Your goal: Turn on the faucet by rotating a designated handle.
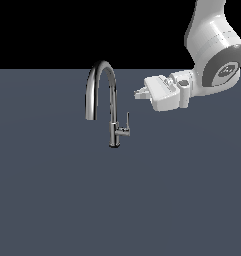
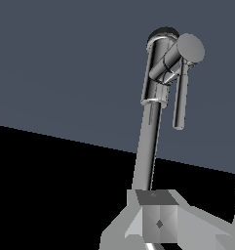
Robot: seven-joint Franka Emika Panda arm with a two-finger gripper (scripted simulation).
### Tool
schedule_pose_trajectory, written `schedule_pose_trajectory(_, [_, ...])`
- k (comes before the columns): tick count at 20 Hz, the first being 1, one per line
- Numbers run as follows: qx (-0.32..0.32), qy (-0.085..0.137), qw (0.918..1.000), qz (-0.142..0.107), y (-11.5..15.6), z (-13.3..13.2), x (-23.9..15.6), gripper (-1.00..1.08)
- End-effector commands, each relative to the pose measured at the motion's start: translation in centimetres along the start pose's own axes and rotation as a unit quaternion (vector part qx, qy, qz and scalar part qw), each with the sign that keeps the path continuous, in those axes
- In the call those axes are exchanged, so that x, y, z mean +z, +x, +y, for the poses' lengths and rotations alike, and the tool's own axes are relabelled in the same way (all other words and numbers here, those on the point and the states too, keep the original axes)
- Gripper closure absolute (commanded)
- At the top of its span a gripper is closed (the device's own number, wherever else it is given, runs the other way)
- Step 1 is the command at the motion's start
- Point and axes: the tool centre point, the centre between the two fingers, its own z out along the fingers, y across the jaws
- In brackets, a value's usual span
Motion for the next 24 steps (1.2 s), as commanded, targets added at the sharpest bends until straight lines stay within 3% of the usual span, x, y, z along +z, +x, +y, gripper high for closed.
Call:
schedule_pose_trajectory(1, [0.026, 0.025, 0.9991, -0.022, 1.9, -0.1, 0.7, 1.08])
schedule_pose_trajectory(6, [0.066, 0.064, 0.9941, -0.057, 4.7, -0.2, 1.9, 1.08])
schedule_pose_trajectory(12, [0.097, 0.094, 0.9874, -0.083, 6.8, -0.2, 3.1, 1.08])
schedule_pose_trajectory(24, [0.108, 0.104, 0.9843, -0.093, 7.4, 0.1, 3.7, 1.08])
